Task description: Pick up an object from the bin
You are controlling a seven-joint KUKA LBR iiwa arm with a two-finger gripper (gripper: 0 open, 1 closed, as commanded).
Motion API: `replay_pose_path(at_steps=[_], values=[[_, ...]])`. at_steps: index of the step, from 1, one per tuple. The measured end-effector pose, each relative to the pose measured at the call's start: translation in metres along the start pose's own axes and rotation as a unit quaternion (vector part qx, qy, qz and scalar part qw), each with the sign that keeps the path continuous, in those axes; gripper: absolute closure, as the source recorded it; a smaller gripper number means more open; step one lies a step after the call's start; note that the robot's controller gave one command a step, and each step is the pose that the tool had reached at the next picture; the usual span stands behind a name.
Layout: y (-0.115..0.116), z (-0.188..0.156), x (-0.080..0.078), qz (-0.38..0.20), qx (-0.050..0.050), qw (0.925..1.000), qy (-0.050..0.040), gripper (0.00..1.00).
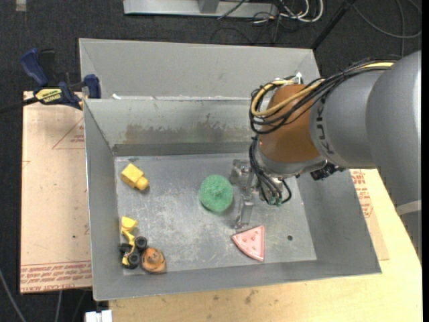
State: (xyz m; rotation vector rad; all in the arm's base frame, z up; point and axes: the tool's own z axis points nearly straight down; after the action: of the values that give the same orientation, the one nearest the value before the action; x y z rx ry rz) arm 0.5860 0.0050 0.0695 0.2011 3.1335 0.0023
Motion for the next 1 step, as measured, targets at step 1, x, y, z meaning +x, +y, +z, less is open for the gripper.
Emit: replay_pose_path(at_steps=[1], values=[[0.0158, -0.0002, 0.0059, -0.030, 0.000, 0.9995, -0.0002, 0.00]])
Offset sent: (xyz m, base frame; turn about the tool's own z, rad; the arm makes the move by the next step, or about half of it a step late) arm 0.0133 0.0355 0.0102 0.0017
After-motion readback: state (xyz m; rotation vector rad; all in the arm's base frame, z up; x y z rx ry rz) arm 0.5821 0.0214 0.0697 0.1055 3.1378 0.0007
